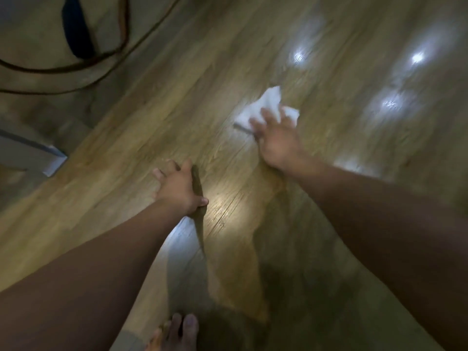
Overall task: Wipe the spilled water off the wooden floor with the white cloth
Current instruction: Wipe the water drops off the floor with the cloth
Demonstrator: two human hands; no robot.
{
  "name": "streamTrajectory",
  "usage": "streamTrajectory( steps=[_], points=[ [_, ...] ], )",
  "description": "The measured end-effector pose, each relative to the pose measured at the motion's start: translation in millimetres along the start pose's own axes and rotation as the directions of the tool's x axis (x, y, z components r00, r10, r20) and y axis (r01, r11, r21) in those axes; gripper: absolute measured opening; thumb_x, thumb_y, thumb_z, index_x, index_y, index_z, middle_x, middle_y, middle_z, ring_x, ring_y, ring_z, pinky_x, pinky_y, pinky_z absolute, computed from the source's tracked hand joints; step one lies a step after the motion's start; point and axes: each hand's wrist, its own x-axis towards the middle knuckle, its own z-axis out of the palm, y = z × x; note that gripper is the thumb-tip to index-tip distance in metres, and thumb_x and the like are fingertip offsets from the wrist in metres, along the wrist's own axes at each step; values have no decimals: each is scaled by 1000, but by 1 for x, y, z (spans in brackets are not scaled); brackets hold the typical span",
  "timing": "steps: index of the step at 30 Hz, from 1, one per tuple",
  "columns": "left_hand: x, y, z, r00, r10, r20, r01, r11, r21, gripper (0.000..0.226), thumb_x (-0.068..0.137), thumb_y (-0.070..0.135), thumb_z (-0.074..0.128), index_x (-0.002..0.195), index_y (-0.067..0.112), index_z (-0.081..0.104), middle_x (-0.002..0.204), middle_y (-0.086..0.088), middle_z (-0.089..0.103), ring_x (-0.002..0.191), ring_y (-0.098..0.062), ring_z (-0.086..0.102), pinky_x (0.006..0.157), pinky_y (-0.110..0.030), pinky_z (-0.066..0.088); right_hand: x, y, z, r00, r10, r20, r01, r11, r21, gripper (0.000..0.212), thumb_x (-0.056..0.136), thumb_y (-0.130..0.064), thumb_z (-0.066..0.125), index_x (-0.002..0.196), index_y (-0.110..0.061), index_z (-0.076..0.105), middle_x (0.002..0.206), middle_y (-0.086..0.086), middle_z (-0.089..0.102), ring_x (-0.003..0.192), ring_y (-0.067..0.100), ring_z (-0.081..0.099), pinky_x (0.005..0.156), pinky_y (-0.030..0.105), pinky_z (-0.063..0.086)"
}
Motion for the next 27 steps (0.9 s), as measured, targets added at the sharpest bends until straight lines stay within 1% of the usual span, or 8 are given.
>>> streamTrajectory(
  steps=[3,6,9,12,21,22,25,27],
  points=[
    [1,6,-6,999,-11,38,12,1000,-25,106,61,33,93,143,35,25,146,-15,20,139,-49,11,101,-69,37,-107,-10,19,888,-459,19,459,889,0,53,81,-20,36,128,-23,62,145,10,49,134,39,30,96,58,45],
    [2,13,-17,994,-16,109,15,1000,15,130,61,28,94,153,43,3,152,-18,11,142,-55,1,107,-70,29,-147,60,3,811,-563,160,564,825,46,51,85,-19,43,133,-30,54,153,0,41,140,34,35,101,55,45],
    [3,43,-29,988,126,93,-145,962,233,141,61,38,92,151,45,-16,163,-12,-9,147,-49,-12,107,-74,22,-134,162,-20,999,5,-48,-3,1000,28,51,88,-24,37,136,-28,53,152,11,40,134,42,42,108,56,35],
    [10,116,-30,954,249,168,-285,928,240,143,61,52,88,147,46,-25,160,0,-31,145,-49,-20,108,-77,14,-145,251,-41,793,599,-107,-596,800,65,64,86,-44,23,143,-24,45,153,18,34,137,46,34,114,57,23],
    [27,202,-1,930,190,314,-268,937,224,147,61,42,92,146,46,-29,149,6,-49,134,-65,-24,102,-81,19,-125,329,-76,352,929,-110,-917,366,161,44,98,-35,29,141,-37,34,154,12,23,140,48,21,111,64,17],
    [28,202,0,929,189,319,-273,931,243,148,61,44,91,146,45,-30,148,6,-50,134,-65,-23,102,-80,20,-102,327,-82,418,906,-71,-872,422,247,41,97,-30,35,137,-33,38,153,17,27,138,50,25,109,66,17],
    [30,204,1,930,188,317,-271,931,244,149,60,44,92,145,46,-30,147,6,-51,135,-65,-21,102,-79,24,-24,308,-84,894,448,-26,-419,854,309,28,78,-24,55,105,-17,57,113,27,61,109,47,54,96,58,38],
    [31,204,0,932,180,314,-262,934,242,150,59,43,93,145,48,-30,146,7,-52,136,-64,-22,102,-79,24,24,263,-80,871,490,-42,-478,863,164,40,87,-24,40,124,-18,55,136,17,49,133,39,36,108,51,30]
  ],
)
